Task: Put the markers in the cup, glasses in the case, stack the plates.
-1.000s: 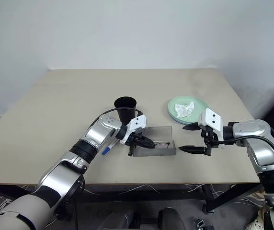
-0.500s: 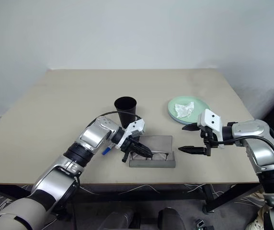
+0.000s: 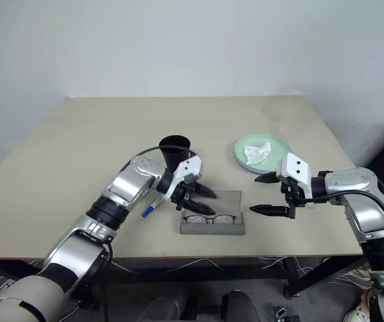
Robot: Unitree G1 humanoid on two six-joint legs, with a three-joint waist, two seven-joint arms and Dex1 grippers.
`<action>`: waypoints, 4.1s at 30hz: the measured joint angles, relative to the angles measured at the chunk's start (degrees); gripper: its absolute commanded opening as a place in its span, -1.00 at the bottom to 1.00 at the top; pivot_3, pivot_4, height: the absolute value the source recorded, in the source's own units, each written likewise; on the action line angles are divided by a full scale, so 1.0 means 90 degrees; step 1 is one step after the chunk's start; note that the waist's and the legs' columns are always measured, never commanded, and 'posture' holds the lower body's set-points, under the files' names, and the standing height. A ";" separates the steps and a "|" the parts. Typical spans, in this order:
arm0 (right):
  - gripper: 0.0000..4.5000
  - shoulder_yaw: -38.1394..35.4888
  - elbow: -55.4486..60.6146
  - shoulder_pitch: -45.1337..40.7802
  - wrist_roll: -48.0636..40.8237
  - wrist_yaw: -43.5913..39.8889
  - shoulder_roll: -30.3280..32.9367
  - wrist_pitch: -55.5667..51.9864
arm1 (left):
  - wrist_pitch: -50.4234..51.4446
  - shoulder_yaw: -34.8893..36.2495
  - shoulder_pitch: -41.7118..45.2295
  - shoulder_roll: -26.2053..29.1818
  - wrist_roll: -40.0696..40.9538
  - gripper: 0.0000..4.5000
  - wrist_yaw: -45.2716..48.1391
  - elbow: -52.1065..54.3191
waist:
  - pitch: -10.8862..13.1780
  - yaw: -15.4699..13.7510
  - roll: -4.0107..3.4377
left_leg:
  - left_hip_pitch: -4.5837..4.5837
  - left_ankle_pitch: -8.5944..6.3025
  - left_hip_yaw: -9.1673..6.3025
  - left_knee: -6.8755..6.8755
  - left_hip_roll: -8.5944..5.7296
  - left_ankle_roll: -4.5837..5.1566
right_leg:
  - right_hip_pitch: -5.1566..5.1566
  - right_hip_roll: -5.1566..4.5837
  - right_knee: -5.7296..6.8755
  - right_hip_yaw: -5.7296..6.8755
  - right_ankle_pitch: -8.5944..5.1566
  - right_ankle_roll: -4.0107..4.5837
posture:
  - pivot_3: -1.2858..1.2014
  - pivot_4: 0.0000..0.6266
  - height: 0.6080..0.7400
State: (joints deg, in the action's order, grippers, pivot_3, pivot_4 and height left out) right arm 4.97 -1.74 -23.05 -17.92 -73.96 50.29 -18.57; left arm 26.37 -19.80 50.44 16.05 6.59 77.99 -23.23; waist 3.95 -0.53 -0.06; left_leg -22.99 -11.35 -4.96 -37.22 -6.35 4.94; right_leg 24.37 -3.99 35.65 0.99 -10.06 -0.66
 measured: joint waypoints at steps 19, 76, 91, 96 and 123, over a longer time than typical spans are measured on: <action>1.00 0.0057 -0.0218 -0.0120 0.0005 -0.0080 -0.0051 0.0065 | -0.1745 -0.0081 0.0290 -0.0627 -0.1106 -0.99 -0.2156 -0.1727 | 0.0000 -0.0001 0.0001 | 0.0004 0.0000 0.0005 -0.0004 -0.0001 0.0000 | -0.0007 0.0000 0.0001 -0.0001 0.0005 -0.0009 | 0.03 -1.00 0.99; 1.00 0.0087 -0.0202 -0.0133 0.0078 0.0001 -0.0184 0.0124 | -0.0534 -0.0758 -0.1072 0.0283 -0.1114 -0.99 -0.0499 0.0776 | -0.0004 0.0000 -0.0002 | 0.0011 0.0000 0.0007 -0.0005 0.0000 0.0000 | -0.0009 0.0001 0.0005 -0.0007 0.0006 -0.0009 | 0.03 -1.00 0.99; 1.00 0.0087 -0.0186 -0.0134 0.0117 0.0006 -0.0220 0.0103 | 0.0755 -0.0204 -0.1292 0.1038 -0.0716 -0.99 -0.0863 0.1922 | -0.0004 0.0005 -0.0004 | 0.0018 0.0000 0.0007 0.0010 0.0002 0.0000 | -0.0003 0.0002 0.0007 -0.0009 0.0006 -0.0009 | 0.03 -1.00 0.99; 1.00 0.0087 -0.0174 -0.0131 0.0117 0.0004 -0.0233 0.0101 | 0.1682 0.0351 -0.1811 0.1601 0.0021 -0.73 -0.0749 0.2696 | -0.0003 -0.0002 -0.0003 | 0.0020 0.0000 0.0005 0.0015 0.0001 -0.0001 | -0.0006 0.0002 0.0004 -0.0008 0.0005 -0.0008 | 0.03 -1.00 0.99; 1.00 0.0320 -0.0471 -0.0406 0.0199 -0.0120 -0.0491 0.0173 | 0.1558 -0.0022 -0.0806 0.1593 -0.0678 0.49 -0.2587 0.0882 | -0.0003 0.0002 -0.0002 | 0.0024 0.0000 0.0010 0.0024 -0.0003 -0.0002 | -0.0001 0.0002 0.0005 -0.0015 0.0006 -0.0010 | 0.03 -1.00 0.99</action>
State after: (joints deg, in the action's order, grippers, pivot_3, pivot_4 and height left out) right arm 7.85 -5.97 -26.70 -16.13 -75.04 45.88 -17.01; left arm 40.40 -20.00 43.19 30.39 0.48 54.72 -15.29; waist 3.92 -0.51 -0.08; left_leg -22.78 -11.35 -4.87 -37.00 -6.38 4.93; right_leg 24.37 -3.98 35.70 0.85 -10.00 -0.75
